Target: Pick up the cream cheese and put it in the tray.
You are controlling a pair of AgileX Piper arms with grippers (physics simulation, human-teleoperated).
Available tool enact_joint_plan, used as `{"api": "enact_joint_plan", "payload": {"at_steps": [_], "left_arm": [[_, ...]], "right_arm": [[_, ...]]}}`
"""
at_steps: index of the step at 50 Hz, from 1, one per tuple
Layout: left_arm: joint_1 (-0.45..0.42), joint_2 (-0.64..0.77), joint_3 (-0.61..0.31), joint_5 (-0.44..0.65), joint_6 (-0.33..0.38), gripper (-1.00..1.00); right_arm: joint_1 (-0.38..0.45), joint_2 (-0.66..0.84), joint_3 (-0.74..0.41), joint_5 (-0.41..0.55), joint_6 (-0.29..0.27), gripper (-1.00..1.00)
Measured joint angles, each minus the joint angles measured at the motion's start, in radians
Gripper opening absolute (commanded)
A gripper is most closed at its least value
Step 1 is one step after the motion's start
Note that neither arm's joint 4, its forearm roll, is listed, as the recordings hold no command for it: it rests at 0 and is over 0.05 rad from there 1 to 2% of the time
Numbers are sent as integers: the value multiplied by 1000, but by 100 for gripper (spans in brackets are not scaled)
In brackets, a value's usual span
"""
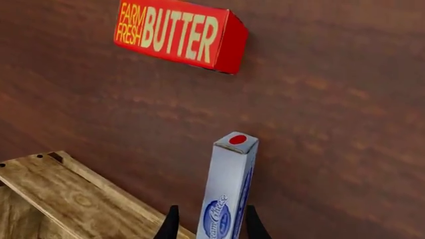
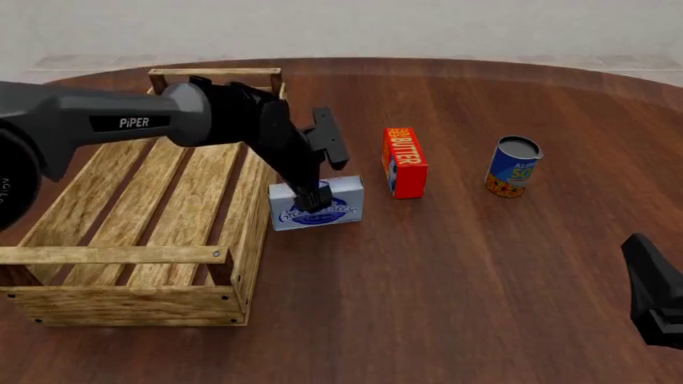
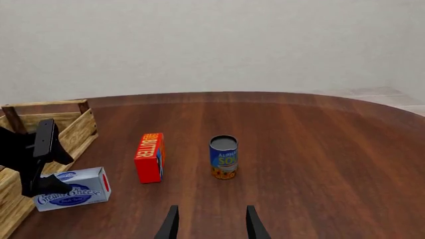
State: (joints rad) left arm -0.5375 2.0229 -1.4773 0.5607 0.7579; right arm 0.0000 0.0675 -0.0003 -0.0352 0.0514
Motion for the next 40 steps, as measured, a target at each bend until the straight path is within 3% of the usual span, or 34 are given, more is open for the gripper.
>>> {"api": "enact_joint_plan", "payload": {"at_steps": [40], "left_arm": [[-22,48,-41,29,-34,100]], "right_arm": [[-1,11,0,-6,4,100]]}}
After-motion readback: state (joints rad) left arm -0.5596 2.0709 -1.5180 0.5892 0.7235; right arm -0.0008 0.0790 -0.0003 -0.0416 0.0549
